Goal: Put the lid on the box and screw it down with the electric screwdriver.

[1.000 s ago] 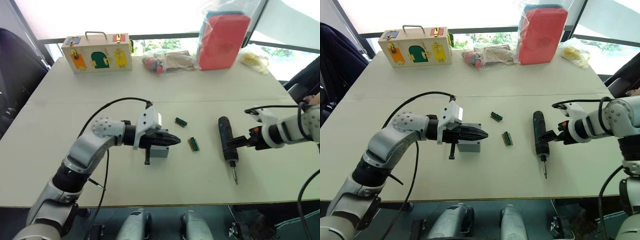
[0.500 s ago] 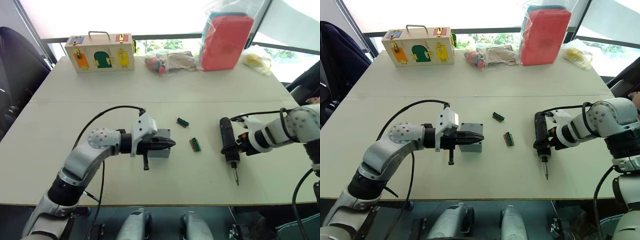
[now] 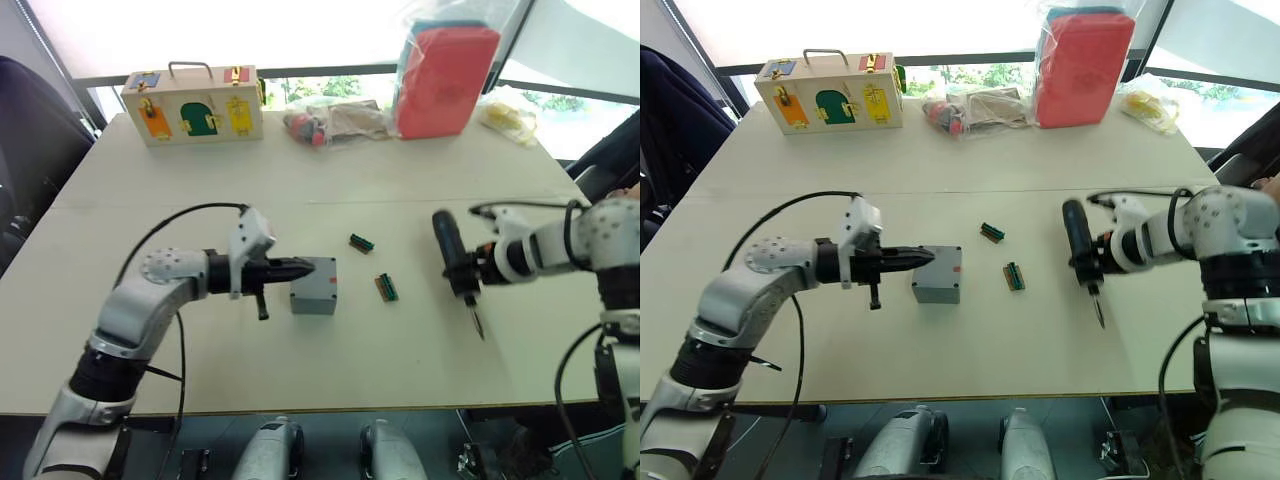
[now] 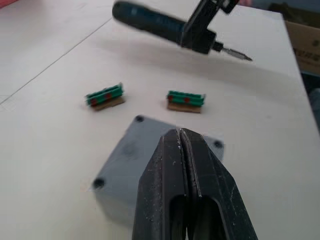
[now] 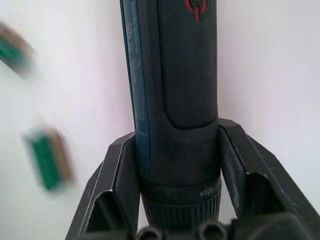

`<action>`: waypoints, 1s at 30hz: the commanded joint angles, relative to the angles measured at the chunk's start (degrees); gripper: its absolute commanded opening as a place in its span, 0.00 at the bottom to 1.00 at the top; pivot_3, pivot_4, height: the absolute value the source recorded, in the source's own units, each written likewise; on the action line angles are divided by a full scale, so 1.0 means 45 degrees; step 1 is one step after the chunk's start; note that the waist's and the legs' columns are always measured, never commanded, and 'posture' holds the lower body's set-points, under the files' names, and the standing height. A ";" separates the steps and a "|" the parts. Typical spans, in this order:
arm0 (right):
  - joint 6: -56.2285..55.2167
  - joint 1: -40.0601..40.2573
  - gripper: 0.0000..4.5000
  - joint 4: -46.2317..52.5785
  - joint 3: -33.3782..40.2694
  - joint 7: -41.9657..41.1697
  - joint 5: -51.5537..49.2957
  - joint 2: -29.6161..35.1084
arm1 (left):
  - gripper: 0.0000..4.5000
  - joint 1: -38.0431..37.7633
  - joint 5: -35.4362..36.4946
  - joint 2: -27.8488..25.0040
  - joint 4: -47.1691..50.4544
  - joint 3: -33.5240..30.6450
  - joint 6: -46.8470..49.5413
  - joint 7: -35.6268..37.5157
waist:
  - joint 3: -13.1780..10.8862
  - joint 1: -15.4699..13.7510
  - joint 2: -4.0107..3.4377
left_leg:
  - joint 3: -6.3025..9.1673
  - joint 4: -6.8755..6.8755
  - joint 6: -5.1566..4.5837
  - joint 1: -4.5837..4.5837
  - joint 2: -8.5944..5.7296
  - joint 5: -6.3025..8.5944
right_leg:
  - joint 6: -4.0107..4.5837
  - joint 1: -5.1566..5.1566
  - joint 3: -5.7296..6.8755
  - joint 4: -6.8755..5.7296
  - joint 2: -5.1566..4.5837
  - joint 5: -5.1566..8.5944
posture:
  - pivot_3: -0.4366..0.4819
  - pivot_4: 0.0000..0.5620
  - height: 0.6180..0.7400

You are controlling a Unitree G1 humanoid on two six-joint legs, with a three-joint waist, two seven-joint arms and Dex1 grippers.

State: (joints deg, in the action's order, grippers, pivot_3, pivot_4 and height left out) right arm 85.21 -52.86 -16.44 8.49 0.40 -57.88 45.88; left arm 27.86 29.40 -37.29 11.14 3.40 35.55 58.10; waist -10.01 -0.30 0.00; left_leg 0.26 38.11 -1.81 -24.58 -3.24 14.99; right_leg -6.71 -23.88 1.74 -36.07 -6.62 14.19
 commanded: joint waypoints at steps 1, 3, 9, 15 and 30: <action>-0.4737 0.0554 0.39 0.4230 0.2717 -0.0972 -0.0178 -0.1832 | 0.00 0.0495 0.0433 -0.0364 -0.0309 -0.0329 0.0310 0.0615 | -0.0001 0.0000 0.0000 | -0.0002 -0.0012 0.0010 -0.0003 -0.0001 -0.0006 | -0.0003 -0.0005 -0.0002 -0.0004 0.0003 0.0001 | 0.48 0.27 1.00; -0.6457 0.1340 0.39 0.5965 0.2830 -0.1421 0.0172 -0.3026 | 0.00 0.0724 0.0384 -0.0449 -0.0590 -0.0172 0.0387 0.0835 | -0.0001 0.0004 -0.0003 | -0.0005 -0.0017 0.0023 -0.0008 0.0005 -0.0013 | -0.0005 -0.0012 -0.0007 -0.0012 0.0015 0.0002 | 0.48 0.27 1.00; -0.9177 0.3123 0.39 0.8789 0.0838 -0.3726 0.0824 -0.5576 | 0.00 0.1372 0.0067 -0.0432 -0.0920 0.0436 0.0569 0.1184 | 0.0008 -0.0048 0.0019 | 0.0009 0.0030 -0.0016 0.0017 -0.0014 0.0009 | -0.0019 0.0035 -0.0012 -0.0014 0.0004 -0.0012 | 0.48 0.27 1.00; -1.1963 0.4715 0.39 0.8314 -0.1746 -0.5297 0.3650 -0.6747 | 0.00 0.1407 -0.0623 -0.0250 -0.0401 0.1369 0.0567 0.0904 | 0.0006 -0.0023 0.0016 | 0.0014 0.0023 0.0009 0.0038 -0.0016 -0.0006 | -0.0022 0.0038 -0.0017 -0.0024 0.0011 -0.0013 | 0.48 0.27 1.00; -1.4991 0.5323 0.39 0.6044 -0.2654 -0.6388 0.6791 -0.7479 | 0.00 0.0917 -0.1898 -0.0199 -0.0576 0.2309 0.0153 0.0666 | 0.0006 0.0023 0.0016 | 0.0019 0.0014 0.0097 0.0037 -0.0016 -0.0057 | -0.0020 0.0024 -0.0025 -0.0030 0.0016 -0.0012 | 0.48 0.27 1.00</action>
State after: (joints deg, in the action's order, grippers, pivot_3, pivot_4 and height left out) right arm 20.64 -28.10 9.38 -4.61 -27.82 -27.78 12.58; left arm 32.03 21.63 -37.84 8.07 13.94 36.70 60.88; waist -9.99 -0.20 0.06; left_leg 0.34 38.18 -1.37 -24.41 -3.32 14.73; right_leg -6.80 -23.77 1.63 -36.21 -6.55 14.13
